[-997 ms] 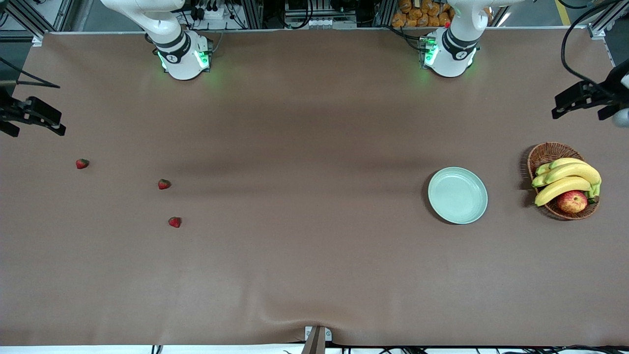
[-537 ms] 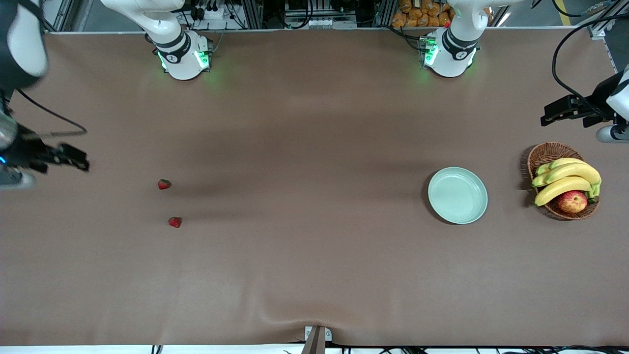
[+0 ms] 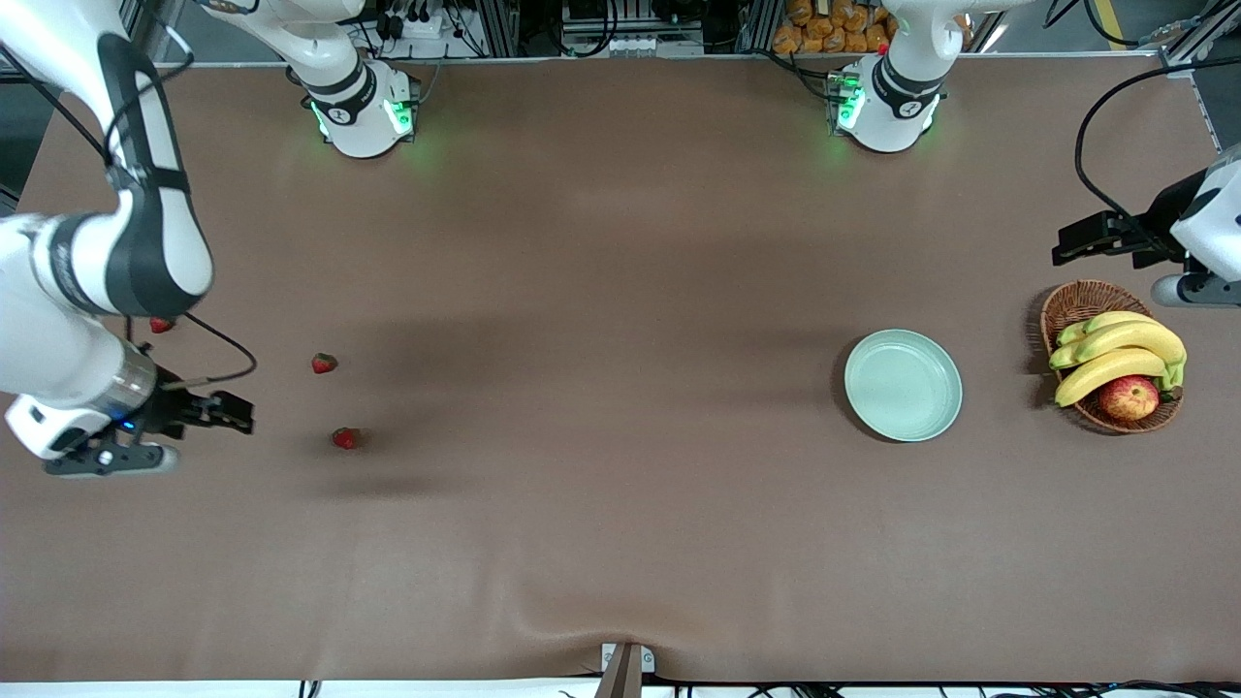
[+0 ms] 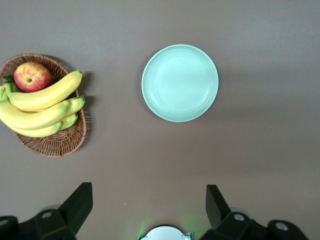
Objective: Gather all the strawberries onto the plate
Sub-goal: 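Grasp a strawberry with the right gripper while the left gripper nears the plate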
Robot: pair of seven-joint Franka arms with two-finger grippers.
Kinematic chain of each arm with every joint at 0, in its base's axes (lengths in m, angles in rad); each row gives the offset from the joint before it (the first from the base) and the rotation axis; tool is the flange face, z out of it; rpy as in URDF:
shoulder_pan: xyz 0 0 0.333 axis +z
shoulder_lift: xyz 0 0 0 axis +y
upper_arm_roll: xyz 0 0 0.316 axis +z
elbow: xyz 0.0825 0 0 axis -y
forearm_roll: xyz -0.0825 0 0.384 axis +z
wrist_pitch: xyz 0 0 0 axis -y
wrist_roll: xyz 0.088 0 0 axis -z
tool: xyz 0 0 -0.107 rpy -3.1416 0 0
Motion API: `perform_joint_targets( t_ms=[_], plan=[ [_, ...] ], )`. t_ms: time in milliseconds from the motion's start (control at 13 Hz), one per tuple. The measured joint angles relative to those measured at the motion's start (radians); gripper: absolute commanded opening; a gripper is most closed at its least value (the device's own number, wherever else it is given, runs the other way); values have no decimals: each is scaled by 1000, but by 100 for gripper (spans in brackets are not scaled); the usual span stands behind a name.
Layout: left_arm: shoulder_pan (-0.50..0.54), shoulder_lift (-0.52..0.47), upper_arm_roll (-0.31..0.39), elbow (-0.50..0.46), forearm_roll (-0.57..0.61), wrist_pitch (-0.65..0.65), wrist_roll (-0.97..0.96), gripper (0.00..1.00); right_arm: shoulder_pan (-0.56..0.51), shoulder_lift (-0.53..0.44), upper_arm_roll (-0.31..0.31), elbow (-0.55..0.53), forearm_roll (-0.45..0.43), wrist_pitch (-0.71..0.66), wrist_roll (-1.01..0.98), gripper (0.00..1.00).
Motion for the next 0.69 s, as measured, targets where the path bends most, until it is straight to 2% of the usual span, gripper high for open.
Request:
perform_joint_targets(
  t_ms=[153, 384, 690],
  plan=[
    [-26, 0, -4, 5, 0, 21, 0, 100, 8, 44, 0, 0, 45, 13, 0, 100],
    [-70, 2, -18, 7, -1, 45, -6, 100, 19, 111, 2, 0, 63, 16, 0, 100],
    [-115, 28, -22, 8, -1, 69, -62, 100, 42, 184, 2, 1, 68, 31, 0, 85]
  ],
)
